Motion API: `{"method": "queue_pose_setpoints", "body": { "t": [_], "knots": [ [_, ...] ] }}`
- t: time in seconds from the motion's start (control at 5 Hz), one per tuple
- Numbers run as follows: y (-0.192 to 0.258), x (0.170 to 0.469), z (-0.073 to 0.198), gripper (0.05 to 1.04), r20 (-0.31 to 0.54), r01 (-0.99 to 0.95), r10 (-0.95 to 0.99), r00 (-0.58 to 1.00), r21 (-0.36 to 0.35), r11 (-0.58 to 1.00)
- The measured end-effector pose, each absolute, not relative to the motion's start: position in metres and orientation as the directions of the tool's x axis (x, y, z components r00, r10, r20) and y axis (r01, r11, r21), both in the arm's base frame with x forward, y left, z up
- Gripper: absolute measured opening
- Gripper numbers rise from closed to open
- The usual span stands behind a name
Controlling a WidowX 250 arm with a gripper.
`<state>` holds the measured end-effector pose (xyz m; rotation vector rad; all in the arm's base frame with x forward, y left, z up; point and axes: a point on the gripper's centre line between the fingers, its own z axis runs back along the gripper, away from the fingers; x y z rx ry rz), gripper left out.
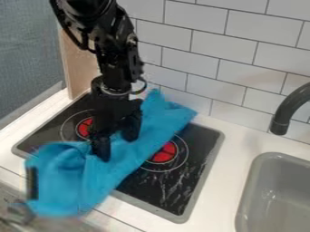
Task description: Rotate the cloth from vertical to horizontal
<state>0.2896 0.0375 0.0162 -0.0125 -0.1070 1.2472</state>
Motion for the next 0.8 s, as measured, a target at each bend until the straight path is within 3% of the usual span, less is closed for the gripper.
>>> {"method": "queue_pose_setpoints", "body": {
  "t": [0.4,0.8],
  "knots": [
    [0.02,0.297,0.017,0.999,0.027,-0.808,0.812,0.583,-0.085,0.583],
    [0.007,0.285,0.019,0.999,-0.047,-0.531,0.529,0.847,-0.046,0.846]
  ]
}}
